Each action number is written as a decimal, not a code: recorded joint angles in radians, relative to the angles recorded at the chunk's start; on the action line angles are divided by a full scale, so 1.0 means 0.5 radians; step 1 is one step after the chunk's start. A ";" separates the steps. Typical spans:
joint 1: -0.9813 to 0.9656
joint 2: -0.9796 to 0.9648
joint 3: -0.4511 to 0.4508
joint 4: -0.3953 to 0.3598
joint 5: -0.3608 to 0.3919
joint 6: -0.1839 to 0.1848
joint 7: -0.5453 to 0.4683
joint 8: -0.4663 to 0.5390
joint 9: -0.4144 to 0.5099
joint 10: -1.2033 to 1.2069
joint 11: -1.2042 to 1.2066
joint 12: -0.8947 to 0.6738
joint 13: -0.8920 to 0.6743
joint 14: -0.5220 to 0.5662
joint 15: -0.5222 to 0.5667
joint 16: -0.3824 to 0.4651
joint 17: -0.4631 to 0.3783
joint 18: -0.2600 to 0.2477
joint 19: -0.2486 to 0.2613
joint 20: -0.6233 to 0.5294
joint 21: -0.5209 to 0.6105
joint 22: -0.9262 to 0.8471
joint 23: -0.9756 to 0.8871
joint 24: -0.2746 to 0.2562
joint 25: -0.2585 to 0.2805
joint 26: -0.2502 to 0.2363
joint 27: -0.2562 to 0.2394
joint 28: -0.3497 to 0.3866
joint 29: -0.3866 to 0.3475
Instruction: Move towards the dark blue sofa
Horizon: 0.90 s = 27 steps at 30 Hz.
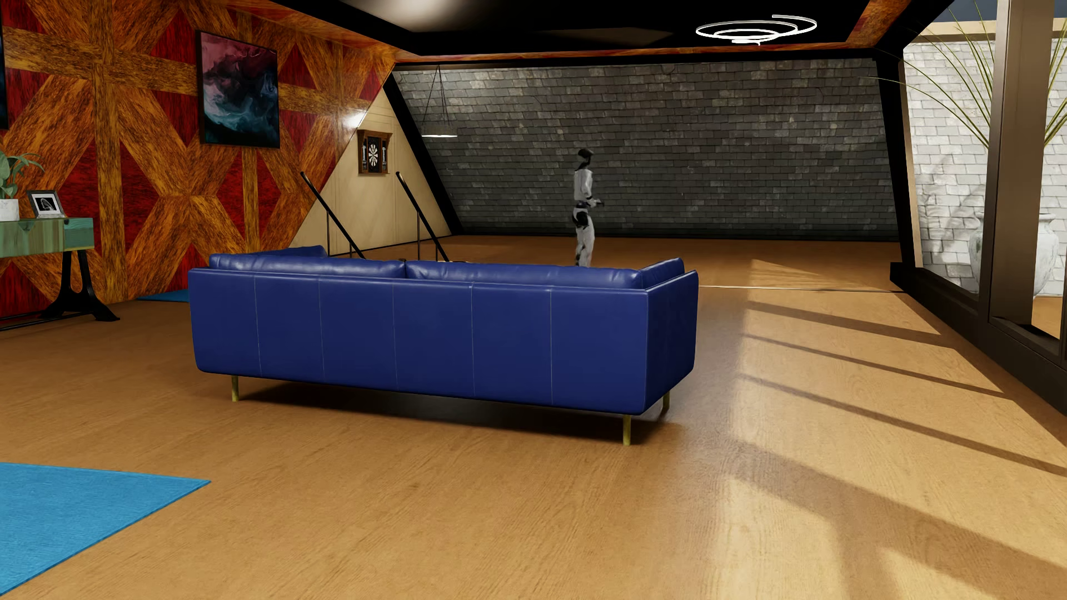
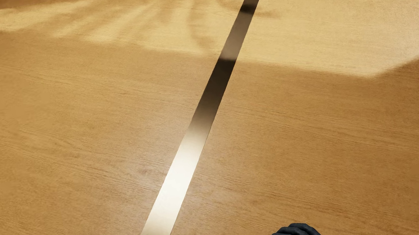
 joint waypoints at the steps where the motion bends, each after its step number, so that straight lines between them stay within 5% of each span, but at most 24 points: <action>1: 0.024 0.009 -0.023 0.103 0.113 0.032 0.028 0.031 -0.011 0.017 -0.050 -0.001 0.001 0.031 -0.011 0.006 -0.006 -0.026 -0.030 -0.040 -0.019 0.019 0.010 -0.054 -0.016 0.008 -0.018 -0.007 0.015; 4: 0.085 -0.019 -0.086 0.464 0.420 0.137 0.106 0.181 -0.028 0.178 -0.088 0.029 0.004 0.013 -0.086 0.036 0.029 -0.012 -0.133 -0.036 -0.077 0.031 -0.027 -0.130 -0.032 0.074 -0.072 -0.001 0.035; 5: 0.029 -0.050 -0.082 0.578 0.512 0.175 -0.045 0.267 -0.023 0.296 -0.056 0.063 0.007 -0.090 -0.124 0.046 0.037 0.017 -0.168 0.018 -0.068 0.035 -0.036 -0.098 -0.021 0.091 -0.083 0.020 0.030; 6: -0.107 -0.076 -0.058 0.608 0.594 0.207 -0.401 0.377 -0.012 0.410 -0.025 0.087 0.007 -0.212 -0.155 0.031 0.035 0.016 -0.202 0.035 -0.043 0.040 -0.051 -0.071 -0.008 0.145 -0.081 0.061 0.024; 8: -0.352 -0.114 -0.018 0.383 0.714 0.256 -1.199 0.600 0.007 0.550 0.011 0.164 -0.014 -0.372 -0.194 0.008 0.016 0.043 -0.260 0.162 0.012 0.011 -0.074 0.009 0.016 0.204 -0.072 0.112 0.009; 10: -0.475 -0.148 -0.016 0.116 0.792 0.292 -1.617 0.807 0.019 0.683 0.050 0.278 -0.031 -0.412 -0.223 0.026 -0.004 -0.019 -0.304 0.306 0.079 -0.012 -0.073 0.117 0.024 0.205 -0.047 0.111 0.004; 15: -0.696 -0.167 -0.018 -0.369 1.049 0.362 -1.890 1.383 0.079 0.791 0.081 0.407 -0.010 -0.426 -0.238 0.059 -0.013 0.030 -0.389 0.503 0.120 -0.038 -0.133 0.230 0.002 0.090 -0.020 0.004 0.002; 18: -0.800 -0.130 -0.037 -0.634 1.208 0.385 -1.979 1.727 0.109 0.568 0.073 0.346 0.015 -0.250 -0.228 0.098 0.009 0.037 -0.426 0.426 0.078 -0.064 -0.144 0.248 -0.037 0.028 -0.012 -0.016 0.002; 23: -0.851 0.009 -0.072 -0.917 1.405 0.393 -1.943 2.276 0.137 -0.080 0.036 0.115 0.103 0.065 -0.197 0.138 0.063 -0.145 -0.447 0.112 -0.039 -0.084 -0.164 0.189 -0.094 0.004 -0.021 -0.043 0.002; 26: -0.816 0.146 -0.074 -1.081 1.504 0.370 -2.360 2.587 0.139 -0.172 0.056 0.066 0.097 0.031 -0.208 0.127 0.058 -0.287 -0.478 0.027 -0.058 -0.064 -0.127 0.151 -0.092 0.020 -0.065 -0.035 0.002; 27: -0.776 0.205 -0.073 -1.139 1.517 0.355 -2.537 2.681 0.134 -0.135 0.056 0.062 0.098 0.131 -0.192 0.114 0.050 -0.134 -0.494 0.026 -0.059 -0.060 -0.110 0.121 -0.076 0.027 -0.067 -0.044 0.002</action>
